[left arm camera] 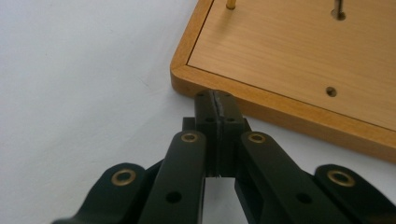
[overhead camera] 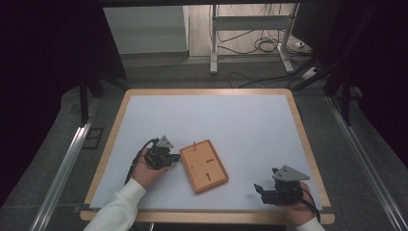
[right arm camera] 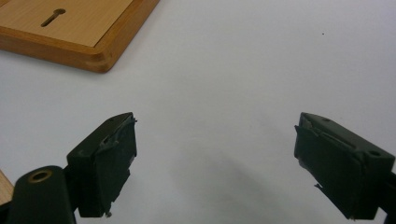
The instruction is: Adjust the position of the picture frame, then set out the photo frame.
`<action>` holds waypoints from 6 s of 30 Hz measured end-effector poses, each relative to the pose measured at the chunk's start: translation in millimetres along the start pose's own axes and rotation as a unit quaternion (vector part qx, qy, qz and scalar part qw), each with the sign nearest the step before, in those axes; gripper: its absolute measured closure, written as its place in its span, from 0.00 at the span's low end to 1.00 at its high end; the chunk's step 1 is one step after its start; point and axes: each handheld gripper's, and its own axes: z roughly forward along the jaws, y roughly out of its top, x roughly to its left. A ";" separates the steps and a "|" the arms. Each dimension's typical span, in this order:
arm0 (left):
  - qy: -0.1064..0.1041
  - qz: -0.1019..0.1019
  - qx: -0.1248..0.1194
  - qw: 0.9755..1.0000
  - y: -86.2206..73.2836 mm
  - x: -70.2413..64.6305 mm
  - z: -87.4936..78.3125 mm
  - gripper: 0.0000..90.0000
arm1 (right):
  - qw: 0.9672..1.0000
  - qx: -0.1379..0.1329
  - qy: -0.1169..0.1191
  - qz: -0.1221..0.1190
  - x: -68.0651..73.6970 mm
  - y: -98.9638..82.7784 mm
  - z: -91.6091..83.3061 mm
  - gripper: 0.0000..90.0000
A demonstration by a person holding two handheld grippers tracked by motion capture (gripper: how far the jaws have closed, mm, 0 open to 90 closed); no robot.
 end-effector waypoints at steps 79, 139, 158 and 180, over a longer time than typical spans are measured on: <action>0.022 -0.026 -0.072 0.997 15.9 13.9 -4.0 0.37 | 0.992 0.060 0.092 -0.062 43.1 54.7 81.6 0.99; 0.022 -0.009 -0.055 0.998 12.6 9.0 4.0 0.38 | 0.989 0.050 0.117 -0.079 58.5 47.4 63.4 1.00; 0.030 0.006 -0.061 0.998 13.1 4.7 6.5 0.37 | 0.998 -0.001 0.066 0.025 -3.0 10.6 17.7 0.43; -0.025 0.013 -0.099 0.995 47.5 7.8 16.1 0.36 | 0.997 -0.013 0.073 0.014 4.4 14.6 21.6 0.25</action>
